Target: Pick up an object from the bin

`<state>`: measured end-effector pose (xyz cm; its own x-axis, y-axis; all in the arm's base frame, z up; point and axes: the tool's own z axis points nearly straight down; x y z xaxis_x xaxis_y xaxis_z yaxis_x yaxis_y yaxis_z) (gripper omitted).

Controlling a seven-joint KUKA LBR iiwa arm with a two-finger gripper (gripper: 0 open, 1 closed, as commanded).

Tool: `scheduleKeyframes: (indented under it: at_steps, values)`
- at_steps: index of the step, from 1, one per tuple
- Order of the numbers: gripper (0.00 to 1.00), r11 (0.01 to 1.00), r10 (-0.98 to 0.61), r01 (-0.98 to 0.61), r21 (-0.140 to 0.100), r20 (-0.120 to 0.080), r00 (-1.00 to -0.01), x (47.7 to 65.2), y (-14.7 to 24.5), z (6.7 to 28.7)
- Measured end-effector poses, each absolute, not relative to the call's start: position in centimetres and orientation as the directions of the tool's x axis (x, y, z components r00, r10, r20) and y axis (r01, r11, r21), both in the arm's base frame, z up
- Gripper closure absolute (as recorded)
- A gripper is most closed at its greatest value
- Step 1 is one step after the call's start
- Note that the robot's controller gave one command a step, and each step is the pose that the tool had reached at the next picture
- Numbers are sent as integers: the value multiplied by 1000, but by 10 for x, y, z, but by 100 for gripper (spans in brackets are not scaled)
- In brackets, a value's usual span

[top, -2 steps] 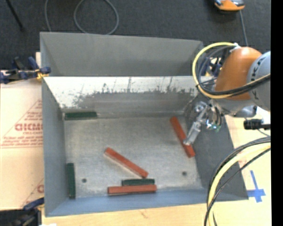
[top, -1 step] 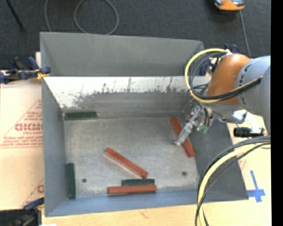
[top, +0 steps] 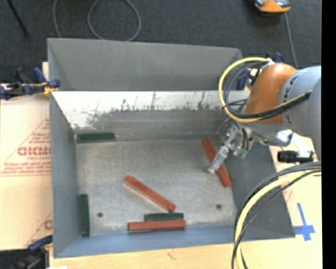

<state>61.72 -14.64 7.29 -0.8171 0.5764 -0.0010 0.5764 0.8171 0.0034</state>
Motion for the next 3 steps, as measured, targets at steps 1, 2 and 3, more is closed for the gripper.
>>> scheduleKeyframes:
  at_steps: [1,2,3]
  values:
    - [100,817,577,577,4,-3,-817,618,-147,74]
    - [100,821,571,571,4,-10,-821,621,-149,128]
    - [100,825,565,565,4,-12,-825,623,-151,197]
